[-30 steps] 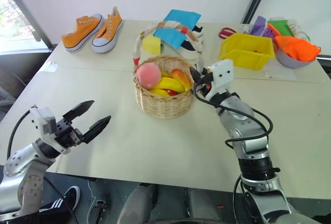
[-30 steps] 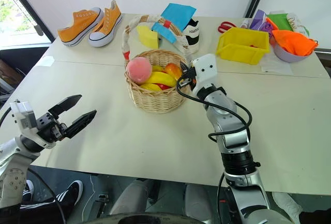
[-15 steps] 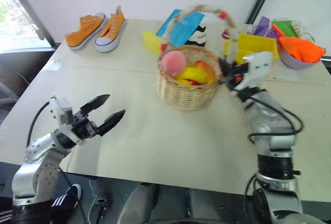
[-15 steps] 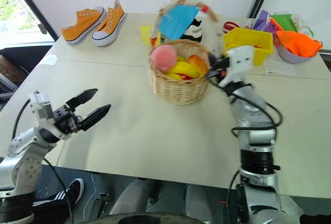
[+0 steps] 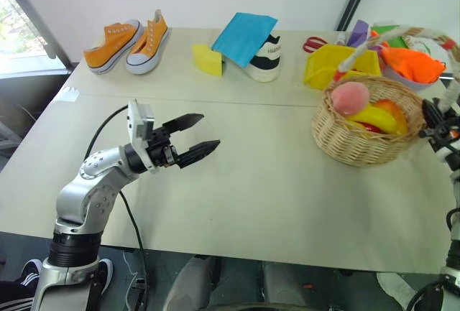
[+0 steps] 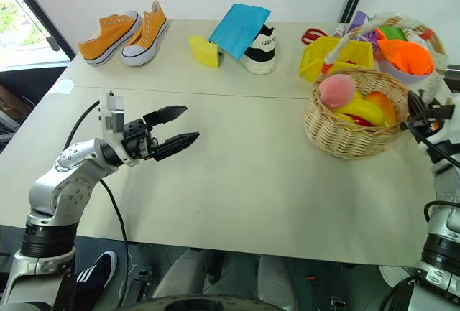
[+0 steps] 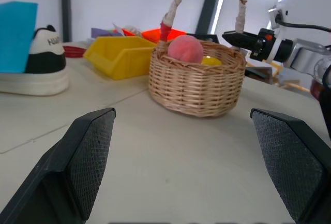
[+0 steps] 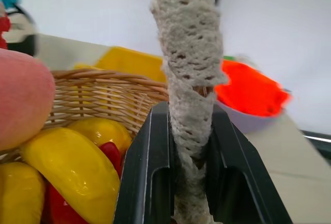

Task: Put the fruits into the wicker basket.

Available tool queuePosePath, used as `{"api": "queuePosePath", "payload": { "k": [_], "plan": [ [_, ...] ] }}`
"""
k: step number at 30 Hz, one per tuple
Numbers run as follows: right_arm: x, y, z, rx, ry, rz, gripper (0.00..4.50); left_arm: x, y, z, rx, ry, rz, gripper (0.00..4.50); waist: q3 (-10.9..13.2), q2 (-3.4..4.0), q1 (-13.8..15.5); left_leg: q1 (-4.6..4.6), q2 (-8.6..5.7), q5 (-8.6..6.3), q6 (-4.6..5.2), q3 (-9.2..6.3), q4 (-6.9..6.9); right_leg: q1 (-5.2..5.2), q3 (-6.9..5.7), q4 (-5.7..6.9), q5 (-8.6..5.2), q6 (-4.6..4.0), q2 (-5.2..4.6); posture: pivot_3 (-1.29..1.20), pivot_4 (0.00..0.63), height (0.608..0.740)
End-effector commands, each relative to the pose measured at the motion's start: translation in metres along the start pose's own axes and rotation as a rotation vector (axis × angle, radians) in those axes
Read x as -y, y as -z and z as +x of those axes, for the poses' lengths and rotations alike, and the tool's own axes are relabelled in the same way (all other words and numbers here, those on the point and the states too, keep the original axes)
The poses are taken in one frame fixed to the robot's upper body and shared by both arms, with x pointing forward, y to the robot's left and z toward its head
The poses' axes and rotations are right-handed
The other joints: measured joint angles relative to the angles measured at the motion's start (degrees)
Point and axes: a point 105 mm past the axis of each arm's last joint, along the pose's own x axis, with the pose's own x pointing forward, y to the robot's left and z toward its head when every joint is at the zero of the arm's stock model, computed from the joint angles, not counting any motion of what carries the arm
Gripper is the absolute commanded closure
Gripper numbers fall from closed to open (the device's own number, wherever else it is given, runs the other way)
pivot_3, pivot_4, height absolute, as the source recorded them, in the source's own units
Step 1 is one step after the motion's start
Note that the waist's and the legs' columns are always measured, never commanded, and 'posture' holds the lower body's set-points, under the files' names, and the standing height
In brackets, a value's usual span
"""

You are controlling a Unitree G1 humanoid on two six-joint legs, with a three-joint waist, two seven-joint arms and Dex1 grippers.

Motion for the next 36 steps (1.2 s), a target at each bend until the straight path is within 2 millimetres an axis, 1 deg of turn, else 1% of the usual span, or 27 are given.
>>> {"api": "queuePosePath", "payload": {
  "k": [1, 5, 7, 8, 9, 11, 14, 15, 18, 20, 22, 23, 25, 27, 28, 29, 32, 34, 35, 36],
  "plan": [
    [0.010, -0.018, -0.005, 0.077, 0.055, -0.052, 4.32, 0.001, -0.001, 0.002, -0.005, 0.024, 0.021, 0.00, 0.0, -0.01, 0.1, 0.00, 0.00, 0.00, 0.00, 0.00, 0.01, 0.00, 0.00, 0.00, 0.00, 0.00, 0.00, 0.00, 0.150, 0.740],
    [0.011, -0.016, -0.005, 0.076, 0.077, -0.097, 4.32, 0.001, 0.000, 0.002, -0.002, 0.027, 0.027, 0.00, 0.0, 0.00, 0.3, -0.01, -0.01, -0.01, 0.01, 0.00, 0.03, 0.00, 0.01, 0.00, 0.00, -0.01, -0.02, 0.00, 0.150, 0.740],
    [0.010, -0.014, -0.006, 0.077, 0.070, -0.086, 4.32, -0.001, 0.000, 0.003, 0.004, 0.021, 0.026, 0.00, 0.0, 0.00, 0.4, -0.01, -0.01, -0.01, 0.01, 0.00, 0.03, 0.00, 0.01, 0.00, 0.00, -0.01, -0.02, 0.00, 0.150, 0.740],
    [0.009, -0.013, -0.006, 0.078, 0.066, -0.086, 3.26, -0.002, 0.000, 0.003, 0.005, 0.018, 0.026, 0.00, 0.0, 0.00, 0.4, -0.01, -0.01, -0.01, 0.01, 0.00, 0.03, 0.00, 0.01, -0.01, -0.01, -0.01, -0.02, 0.00, 0.150, 0.740],
    [0.011, -0.011, -0.007, 0.073, 0.079, -0.089, 2.87, -0.002, 0.001, 0.003, 0.004, 0.015, 0.024, 0.00, 0.0, 0.00, 0.4, -0.01, -0.01, -0.01, 0.01, 0.00, 0.03, 0.00, 0.01, -0.01, -0.01, -0.01, -0.02, 0.00, 0.150, 0.740],
    [0.011, -0.009, -0.009, 0.070, 0.097, -0.084, 1.82, -0.003, 0.003, 0.003, 0.004, 0.012, 0.019, 0.00, 0.0, 0.00, 0.3, -0.01, -0.01, -0.01, 0.01, 0.00, 0.03, 0.00, 0.01, -0.01, -0.01, -0.01, -0.02, 0.00, 0.150, 0.740],
    [0.009, -0.009, -0.013, 0.071, 0.130, -0.091, 0.37, -0.003, 0.007, 0.002, 0.001, 0.004, 0.013, 0.00, 0.0, 0.00, 0.3, -0.01, -0.01, -0.01, 0.01, 0.00, 0.03, 0.00, 0.01, 0.00, -0.01, -0.01, -0.02, 0.00, 0.150, 0.740],
    [0.010, -0.012, -0.017, 0.085, 0.167, -0.088, 0.03, -0.004, 0.008, 0.002, 0.002, -0.001, 0.011, 0.00, 0.0, 0.00, 0.3, 0.00, -0.01, -0.01, 0.01, 0.00, 0.03, -0.01, 0.02, 0.00, -0.01, -0.01, -0.02, 0.00, 0.150, 0.740],
    [0.017, -0.020, -0.032, 0.131, 0.307, -0.046, 0.03, -0.008, 0.009, 0.000, 0.009, -0.022, 0.006, 0.00, 0.0, 0.02, 0.4, -0.01, 0.00, -0.01, 0.00, -0.02, 0.02, -0.03, 0.02, 0.00, -0.01, -0.01, -0.02, 0.00, 0.150, 0.740],
    [0.010, -0.025, -0.046, 0.167, 0.353, 0.005, 0.03, -0.011, 0.010, -0.002, 0.011, -0.034, 0.004, 0.00, 0.0, 0.03, 0.5, -0.01, 0.00, -0.01, 0.00, -0.02, 0.02, -0.05, 0.02, -0.01, -0.01, -0.01, -0.02, 0.00, 0.150, 0.740],
    [-0.008, -0.030, -0.059, 0.199, 0.362, 0.067, 0.03, -0.015, 0.012, -0.005, 0.013, -0.057, 0.002, 0.00, 0.0, 0.03, 0.5, -0.01, 0.00, -0.01, 0.00, -0.05, -0.02, -0.08, 0.02, -0.01, -0.02, -0.01, -0.02, 0.00, 0.150, 0.740],
    [-0.024, -0.032, -0.065, 0.207, 0.338, 0.079, 0.03, -0.018, 0.012, -0.007, 0.017, -0.077, 0.006, 0.00, 0.0, 0.04, 0.5, -0.01, 0.00, -0.01, 0.00, -0.07, -0.05, -0.11, 0.02, 0.00, -0.02, -0.01, -0.01, 0.00, 0.150, 0.740],
    [-0.048, -0.035, -0.075, 0.216, 0.297, 0.086, 0.03, -0.024, 0.012, -0.011, 0.025, -0.113, 0.010, 0.00, -0.1, 0.10, 0.3, 0.01, 0.00, -0.01, -0.01, -0.08, -0.08, -0.24, 0.03, 0.00, -0.03, -0.01, 0.00, 0.00, 0.150, 0.740],
    [-0.073, -0.034, -0.082, 0.210, 0.222, 0.077, 0.03, -0.034, 0.014, -0.017, 0.028, -0.172, 0.026, 0.00, -0.1, 0.17, 0.3, 0.01, 0.00, -0.02, -0.01, -0.05, -0.08, -0.28, 0.08, 0.00, -0.03, -0.02, 0.01, 0.00, 0.150, 0.740],
    [-0.081, -0.033, -0.083, 0.207, 0.193, 0.076, 0.03, -0.037, 0.014, -0.019, 0.028, -0.192, 0.033, 0.00, -0.1, 0.17, 0.3, 0.04, 0.00, -0.02, -0.02, -0.04, -0.08, -0.28, 0.10, 0.00, -0.04, -0.04, 0.01, 0.00, 0.150, 0.740],
    [-0.095, -0.031, -0.082, 0.199, 0.126, 0.075, 0.03, -0.041, 0.016, -0.022, 0.027, -0.224, 0.036, 0.00, -0.1, 0.17, 0.3, 0.04, 0.00, -0.03, -0.03, -0.03, -0.07, -0.28, 0.11, 0.00, -0.06, -0.10, 0.02, 0.00, 0.150, 0.740],
    [-0.147, -0.021, -0.068, 0.150, -0.181, 0.139, 0.03, -0.056, 0.024, -0.037, -0.010, -0.336, 0.051, 0.00, -0.1, 0.17, 0.0, 0.07, -0.01, -0.08, -0.11, 0.00, -0.04, -0.25, 0.15, 0.00, -0.09, -0.16, 0.02, 0.00, 0.150, 0.740],
    [-0.169, -0.020, -0.064, 0.136, -0.333, 0.148, 0.03, -0.063, 0.026, -0.044, -0.017, -0.393, 0.061, 0.00, -0.1, 0.16, 0.2, 0.09, -0.01, -0.04, -0.06, -0.01, -0.05, -0.25, 0.15, 0.00, -0.08, -0.13, 0.03, 0.00, 0.150, 0.740],
    [-0.184, -0.015, -0.062, 0.099, -0.433, 0.168, 0.03, -0.067, 0.027, -0.052, -0.009, -0.432, 0.055, 0.00, -0.1, 0.15, 0.3, 0.09, 0.00, -0.03, -0.03, -0.04, -0.05, -0.24, 0.12, 0.00, -0.06, -0.10, 0.03, 0.00, 0.150, 0.740],
    [-0.205, -0.014, -0.064, 0.089, -0.577, 0.177, 0.03, -0.071, 0.027, -0.062, -0.007, -0.480, 0.051, 0.00, -0.1, 0.14, 0.3, 0.09, 0.00, -0.03, -0.02, -0.03, -0.05, -0.24, 0.12, -0.01, -0.03, -0.03, 0.03, 0.00, 0.150, 0.740]
  ]
}}
